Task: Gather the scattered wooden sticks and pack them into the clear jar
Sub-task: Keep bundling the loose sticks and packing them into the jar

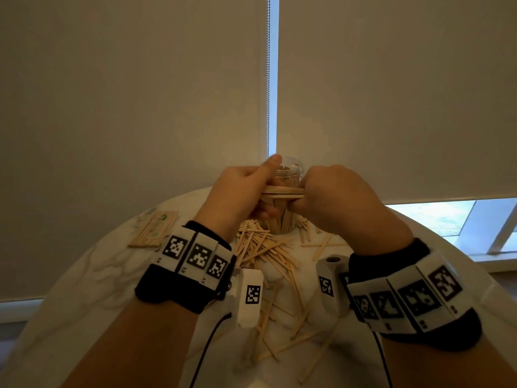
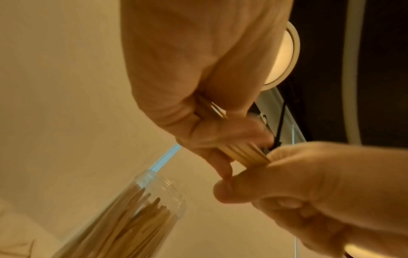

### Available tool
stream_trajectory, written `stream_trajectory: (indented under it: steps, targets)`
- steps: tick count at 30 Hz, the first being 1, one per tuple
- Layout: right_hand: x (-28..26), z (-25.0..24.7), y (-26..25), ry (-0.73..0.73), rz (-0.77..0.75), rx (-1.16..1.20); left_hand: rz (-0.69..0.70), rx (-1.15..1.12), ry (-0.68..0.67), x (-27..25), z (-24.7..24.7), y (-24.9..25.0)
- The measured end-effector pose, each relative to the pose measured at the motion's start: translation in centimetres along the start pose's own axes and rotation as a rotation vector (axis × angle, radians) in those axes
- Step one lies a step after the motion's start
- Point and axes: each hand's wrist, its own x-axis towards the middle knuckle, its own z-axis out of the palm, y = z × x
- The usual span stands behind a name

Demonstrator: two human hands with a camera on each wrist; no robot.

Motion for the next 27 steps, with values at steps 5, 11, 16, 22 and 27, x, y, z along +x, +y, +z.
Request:
stream_trajectory:
  steps: [5,11,16,22,27]
  targets:
    - [-0.5,-1.5,-0.4,-0.141,-0.057,0.248,0.045,0.074,0.099,0.7,-0.5,-1.2]
    - [0.0,-0.1,-0.6,0.112,-0.068,0.222,-0.020,-0.125,0.203,1.4,-0.4,-2.5]
    - [1.0,1.8,0.4,0.286,0.075,0.269,-0.070,-0.148,0.208,1.7,0.1,-2.4]
    - [5.2,-0.4,5.2,0.440,0.241,0.234,-0.181,-0.146,0.238,2.7,-0.5,-3.2]
    - [10.5,-0.8,5.5,0.321,0.082,0.057,-0.186,0.230,0.077,7.1,1.3,-4.2]
